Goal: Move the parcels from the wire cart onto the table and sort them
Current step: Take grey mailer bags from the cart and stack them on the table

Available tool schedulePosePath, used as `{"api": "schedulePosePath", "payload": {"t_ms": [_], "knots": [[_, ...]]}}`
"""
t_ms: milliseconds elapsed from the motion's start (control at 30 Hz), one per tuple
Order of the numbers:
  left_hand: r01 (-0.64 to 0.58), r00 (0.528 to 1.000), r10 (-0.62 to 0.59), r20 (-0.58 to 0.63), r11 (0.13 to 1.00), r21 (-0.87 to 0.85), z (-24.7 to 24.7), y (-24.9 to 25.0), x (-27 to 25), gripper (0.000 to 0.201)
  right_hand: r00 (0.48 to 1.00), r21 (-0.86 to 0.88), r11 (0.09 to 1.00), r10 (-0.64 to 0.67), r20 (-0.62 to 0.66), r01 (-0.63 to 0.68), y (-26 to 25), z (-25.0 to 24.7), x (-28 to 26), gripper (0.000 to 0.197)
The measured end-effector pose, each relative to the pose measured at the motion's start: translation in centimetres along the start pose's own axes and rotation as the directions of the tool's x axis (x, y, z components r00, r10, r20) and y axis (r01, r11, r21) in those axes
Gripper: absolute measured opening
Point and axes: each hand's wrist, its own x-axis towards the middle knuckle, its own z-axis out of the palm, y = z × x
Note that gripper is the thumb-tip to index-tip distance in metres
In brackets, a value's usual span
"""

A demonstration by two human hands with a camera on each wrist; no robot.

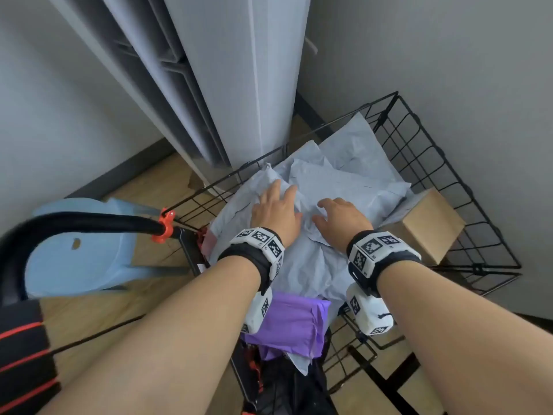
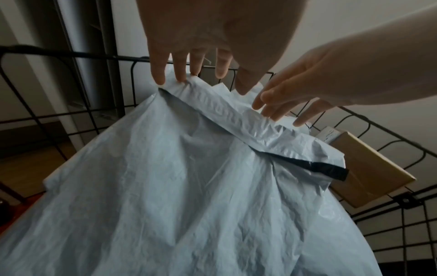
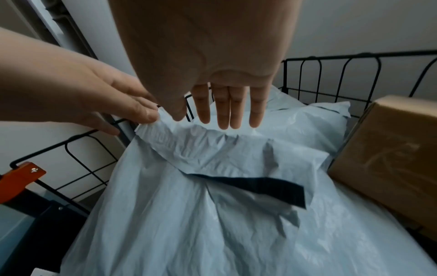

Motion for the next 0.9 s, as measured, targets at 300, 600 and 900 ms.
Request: {"api": "schedulePosePath", "payload": {"t_ms": [300, 600, 900], "knots": [[-0.046, 0.998, 0.046, -0.04, 0.999, 0.007, 3.0, -1.4, 1.0, 0.051, 0.997, 0.022, 0.999, 0.029, 0.073, -0.031, 0.6, 1.5, 1.2, 0.051], [-0.071, 0.996, 0.069, -0.052, 0.997, -0.036, 2.7, -1.7, 0.5, 0.055, 0.987, 0.06, 0.994, 0.088, 0.135, -0.096, 0.0, 2.0, 1.5, 0.024], [-0.091, 0.99, 0.091, -0.106, 0.996, -0.001, 0.0, 0.1, -1.3, 0.058, 0.996, 0.058, 0.997, 0.036, 0.084, -0.041, -0.4, -1.1, -1.0, 0.034]]}}
